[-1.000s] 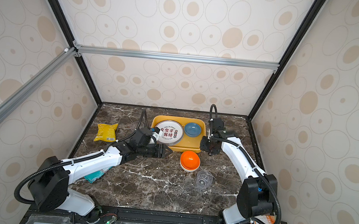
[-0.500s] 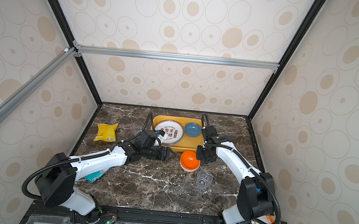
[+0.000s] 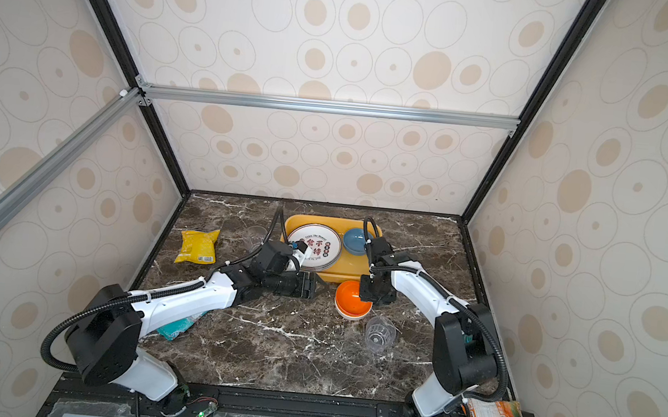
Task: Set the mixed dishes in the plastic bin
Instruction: 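Move the right gripper down to the orange bowl on the table, then pinch the rim of the orange bowl with the right gripper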
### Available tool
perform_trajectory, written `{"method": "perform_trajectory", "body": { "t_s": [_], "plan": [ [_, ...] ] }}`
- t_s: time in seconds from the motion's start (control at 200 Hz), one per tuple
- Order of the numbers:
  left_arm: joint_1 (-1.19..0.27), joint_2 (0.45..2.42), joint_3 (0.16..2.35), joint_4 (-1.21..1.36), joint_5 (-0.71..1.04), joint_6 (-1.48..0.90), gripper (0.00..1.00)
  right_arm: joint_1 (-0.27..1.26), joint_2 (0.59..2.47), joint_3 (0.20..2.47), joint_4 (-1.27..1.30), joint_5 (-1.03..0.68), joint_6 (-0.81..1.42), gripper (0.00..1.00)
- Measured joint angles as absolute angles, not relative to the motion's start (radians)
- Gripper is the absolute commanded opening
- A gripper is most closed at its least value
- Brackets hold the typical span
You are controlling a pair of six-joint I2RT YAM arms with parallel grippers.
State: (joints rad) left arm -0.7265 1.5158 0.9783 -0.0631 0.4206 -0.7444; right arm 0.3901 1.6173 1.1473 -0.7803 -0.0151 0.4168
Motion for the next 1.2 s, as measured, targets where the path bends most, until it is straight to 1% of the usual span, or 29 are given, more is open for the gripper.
{"method": "perform_trajectory", "body": {
  "t_s": [0.235,0.685,1.025,1.2],
  "plan": [
    [-0.727,1.516,0.973,-0.06,0.42,-0.744,0.71,0.401,1.658,1.147,-0.77,0.004,0.417,0.38],
    [-0.727,1.516,0.969,-0.059,0.42,-0.744,0.71,0.405,1.666,1.147,-0.771,0.03,0.403,0.25],
    [-0.727,1.516,0.96,-0.043,0.42,-0.745,0.71,0.413,1.666,1.149,-0.784,0.047,0.397,0.22],
    [-0.727,1.516,0.954,-0.037,0.421,-0.748,0.66,0.416,1.666,1.156,-0.797,0.058,0.395,0.22]
  ]
}}
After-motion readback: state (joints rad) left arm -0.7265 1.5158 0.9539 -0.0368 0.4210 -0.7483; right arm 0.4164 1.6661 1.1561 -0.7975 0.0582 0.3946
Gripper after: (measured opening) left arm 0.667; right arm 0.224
